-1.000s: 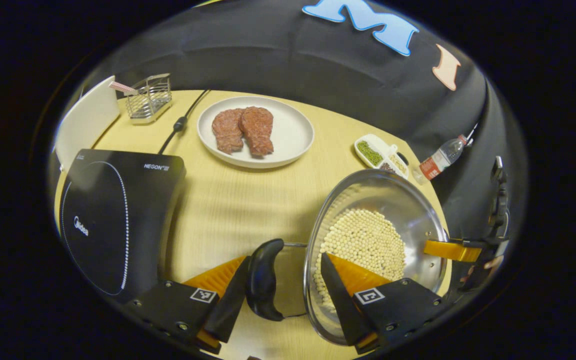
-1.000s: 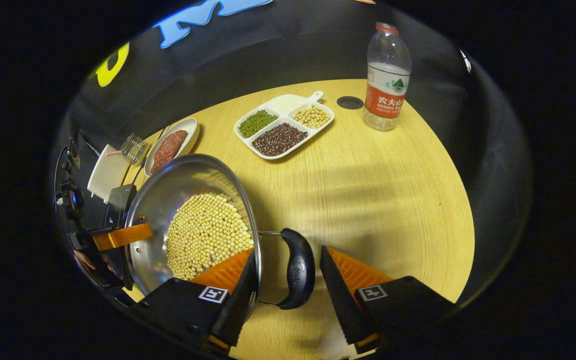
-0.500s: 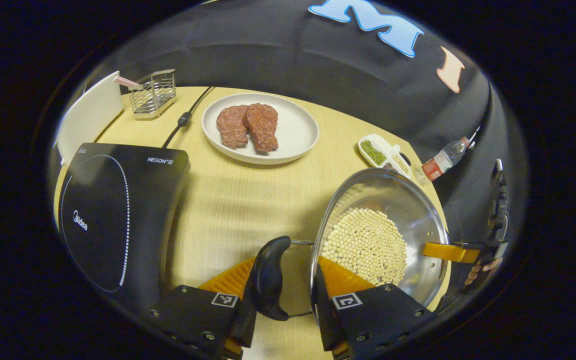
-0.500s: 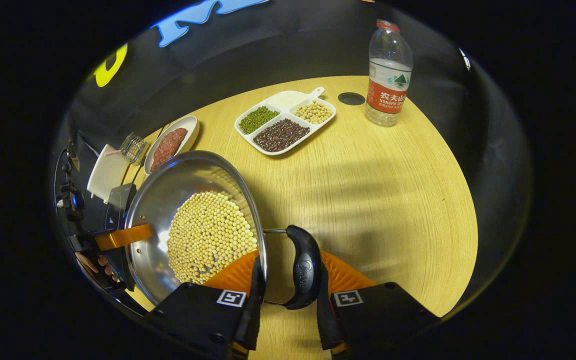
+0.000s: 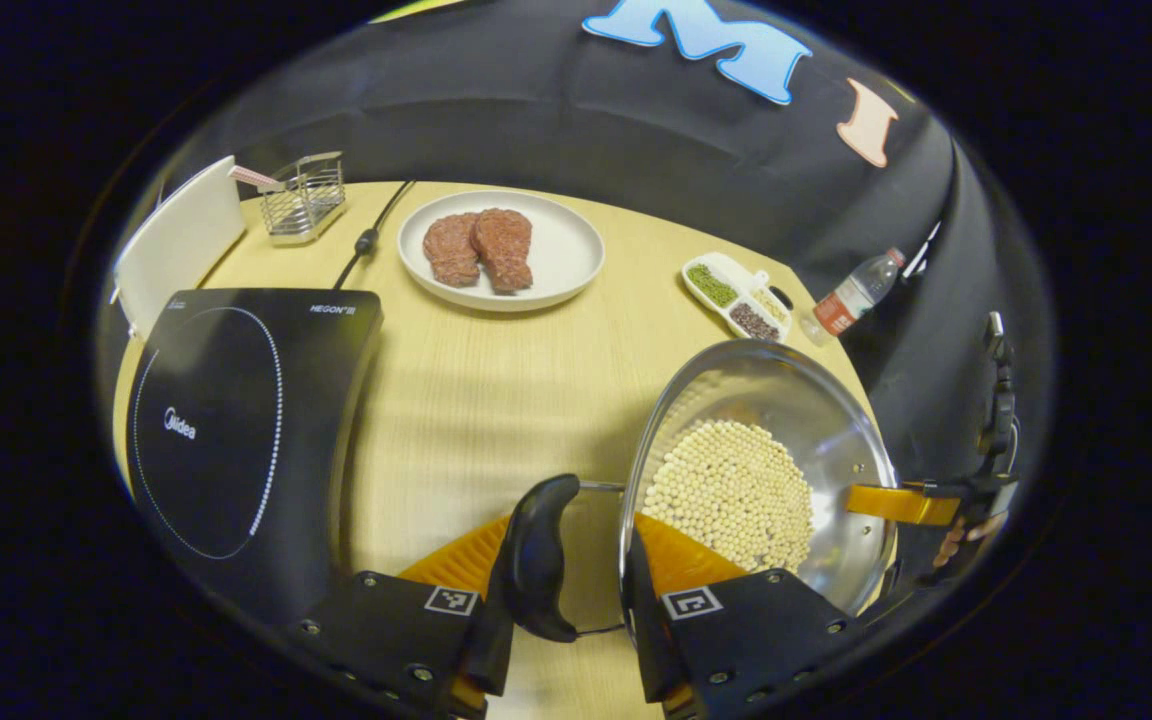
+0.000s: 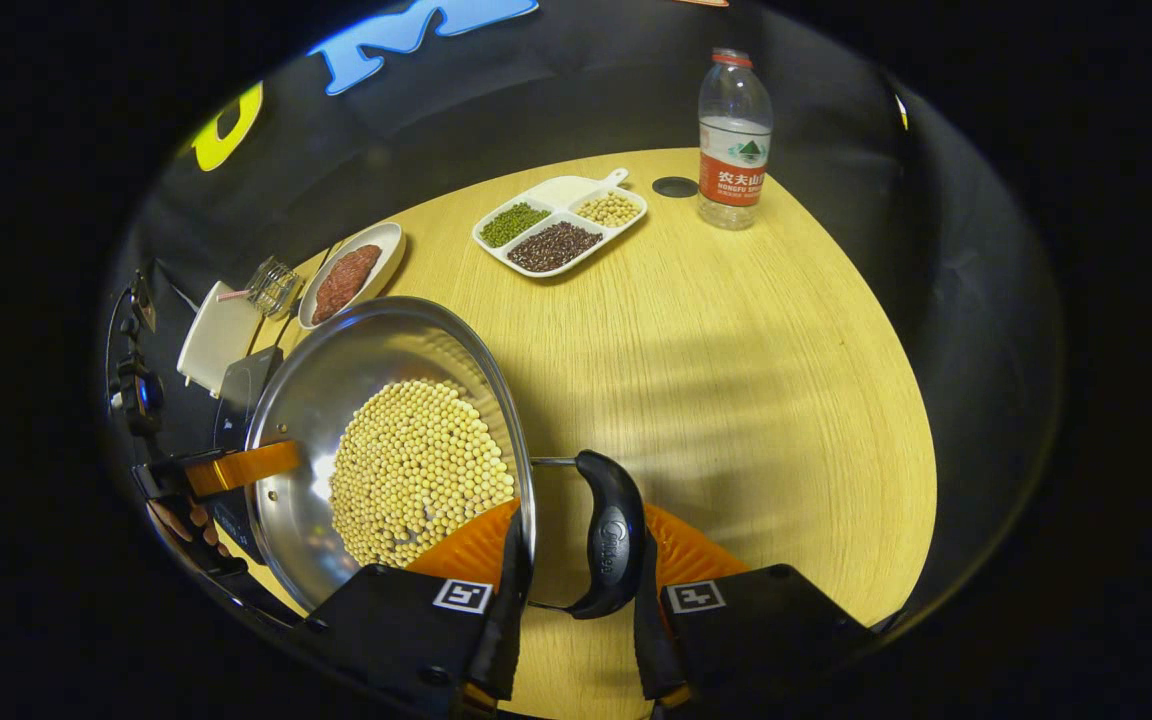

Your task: First push the handle of the pot to place it horizontally, then grasp the pot with both hands and set it on the induction cooktop.

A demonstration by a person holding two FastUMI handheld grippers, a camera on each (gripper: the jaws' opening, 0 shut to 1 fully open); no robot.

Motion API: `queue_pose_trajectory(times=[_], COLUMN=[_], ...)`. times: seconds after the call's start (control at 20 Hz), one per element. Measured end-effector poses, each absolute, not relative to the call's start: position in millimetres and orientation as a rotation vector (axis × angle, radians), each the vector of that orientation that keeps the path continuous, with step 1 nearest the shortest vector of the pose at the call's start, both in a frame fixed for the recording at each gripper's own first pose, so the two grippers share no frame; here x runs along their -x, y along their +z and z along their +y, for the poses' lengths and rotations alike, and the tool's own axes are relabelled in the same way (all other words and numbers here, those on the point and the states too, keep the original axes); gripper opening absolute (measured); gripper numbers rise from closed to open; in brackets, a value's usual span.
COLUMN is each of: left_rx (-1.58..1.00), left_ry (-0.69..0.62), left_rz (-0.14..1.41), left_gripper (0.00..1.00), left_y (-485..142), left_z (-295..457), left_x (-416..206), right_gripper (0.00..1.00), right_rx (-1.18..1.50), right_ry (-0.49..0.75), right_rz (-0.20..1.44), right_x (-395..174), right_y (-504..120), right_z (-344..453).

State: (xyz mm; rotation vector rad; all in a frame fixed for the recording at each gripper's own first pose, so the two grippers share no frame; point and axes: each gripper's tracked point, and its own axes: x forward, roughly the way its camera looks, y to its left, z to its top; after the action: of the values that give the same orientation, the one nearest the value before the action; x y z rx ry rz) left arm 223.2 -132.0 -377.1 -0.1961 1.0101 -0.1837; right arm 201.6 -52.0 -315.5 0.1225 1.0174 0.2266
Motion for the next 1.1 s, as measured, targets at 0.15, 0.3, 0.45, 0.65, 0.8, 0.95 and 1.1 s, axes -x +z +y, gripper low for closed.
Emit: queue_pose_trajectory(times=[0.15, 0.3, 0.45, 0.65, 0.8, 0.95, 1.1], left_rx=[0.191, 0.187, 0.178, 0.161, 0.162, 0.172, 0.180], left_ry=[-0.204, -0.227, -0.246, -0.259, -0.246, -0.226, -0.202], left_rz=[1.001, 0.993, 0.989, 0.973, 0.963, 0.952, 0.952], left_gripper=[0.55, 0.51, 0.48, 0.52, 0.51, 0.48, 0.51], left_y=[-362, -347, -334, -315, -305, -295, -290], left_z=[-128, -118, -100, -68, -37, -5, 28], left_x=[-203, -179, -157, -132, -118, -105, -93], right_gripper=[0.49, 0.46, 0.46, 0.46, 0.46, 0.49, 0.49], right_rx=[-0.124, -0.129, -0.141, -0.156, -0.152, -0.145, -0.136], right_ry=[0.207, 0.189, 0.172, 0.165, 0.179, 0.195, 0.222], right_rz=[1.003, 0.990, 0.981, 0.971, 0.966, 0.961, 0.975], right_x=[-176, -147, -117, -81, -65, -54, -42], right_y=[-303, -293, -284, -274, -268, -263, -260], right_z=[-51, -44, -30, -2, 25, 54, 83])
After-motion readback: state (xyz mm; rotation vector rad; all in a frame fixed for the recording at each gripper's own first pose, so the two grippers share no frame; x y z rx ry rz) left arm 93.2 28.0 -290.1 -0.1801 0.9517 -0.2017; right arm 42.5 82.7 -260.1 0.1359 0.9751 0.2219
